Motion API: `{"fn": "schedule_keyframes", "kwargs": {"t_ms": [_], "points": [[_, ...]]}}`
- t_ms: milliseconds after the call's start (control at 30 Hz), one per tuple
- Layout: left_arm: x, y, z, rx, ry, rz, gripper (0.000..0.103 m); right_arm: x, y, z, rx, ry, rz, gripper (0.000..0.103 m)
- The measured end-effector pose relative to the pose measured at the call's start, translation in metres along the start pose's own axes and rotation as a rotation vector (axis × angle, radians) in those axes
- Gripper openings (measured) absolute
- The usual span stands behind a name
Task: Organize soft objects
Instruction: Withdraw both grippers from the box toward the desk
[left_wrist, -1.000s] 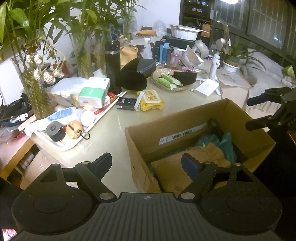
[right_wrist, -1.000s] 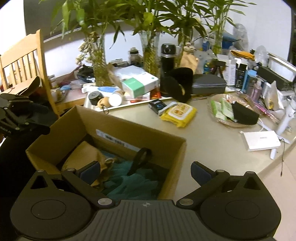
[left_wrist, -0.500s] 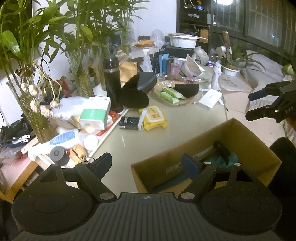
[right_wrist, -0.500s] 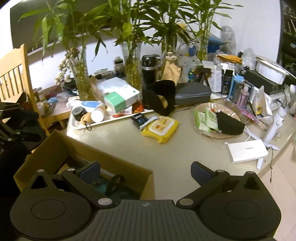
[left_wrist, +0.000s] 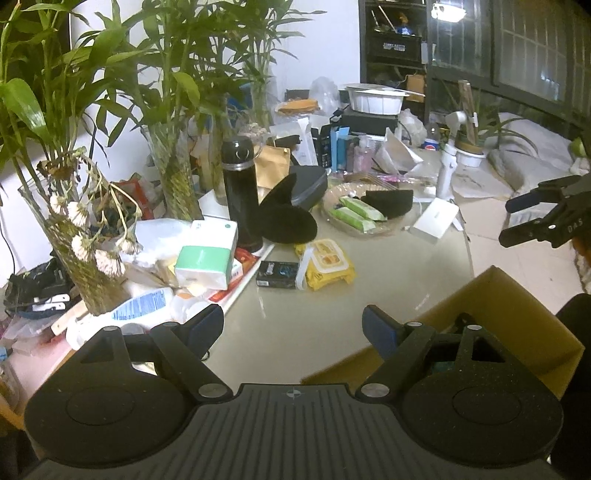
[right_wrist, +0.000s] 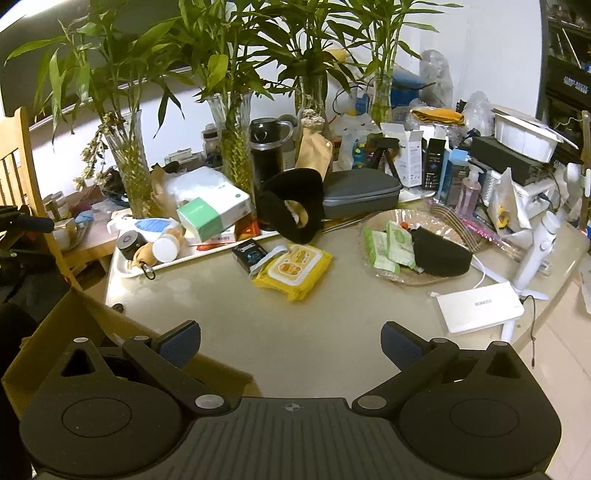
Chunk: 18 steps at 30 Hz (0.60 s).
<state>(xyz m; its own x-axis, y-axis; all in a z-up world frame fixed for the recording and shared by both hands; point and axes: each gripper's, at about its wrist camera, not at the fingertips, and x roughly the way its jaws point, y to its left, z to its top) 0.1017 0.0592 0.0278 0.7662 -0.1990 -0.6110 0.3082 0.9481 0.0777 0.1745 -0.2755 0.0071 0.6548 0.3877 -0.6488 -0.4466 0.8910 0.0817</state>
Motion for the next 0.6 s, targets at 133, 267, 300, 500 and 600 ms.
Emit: {"fn": "schedule_keyframes", "kwargs": {"t_ms": [133, 267, 300, 500, 600], "points": [[0.008, 0.006, 0.002, 0.005, -0.01, 0.0, 0.083, 0.005, -0.006, 0.002, 0.005, -0.004, -0.009, 0.103], [0.015, 0.012, 0.004, 0.006, -0.011, -0.002, 0.083, 0.012, -0.012, 0.003, 0.019, -0.003, -0.006, 0.103], [0.014, 0.012, 0.004, 0.005, -0.011, -0.002, 0.083, 0.014, -0.013, 0.003, 0.019, -0.002, -0.006, 0.103], [0.029, 0.022, 0.007, 0.004, -0.016, -0.015, 0.083, 0.024, -0.022, 0.004, 0.025, -0.001, -0.007, 0.103], [0.036, 0.024, 0.008, 0.013, -0.02, -0.022, 0.083, 0.03, -0.027, 0.004, 0.032, 0.002, 0.001, 0.103]]}}
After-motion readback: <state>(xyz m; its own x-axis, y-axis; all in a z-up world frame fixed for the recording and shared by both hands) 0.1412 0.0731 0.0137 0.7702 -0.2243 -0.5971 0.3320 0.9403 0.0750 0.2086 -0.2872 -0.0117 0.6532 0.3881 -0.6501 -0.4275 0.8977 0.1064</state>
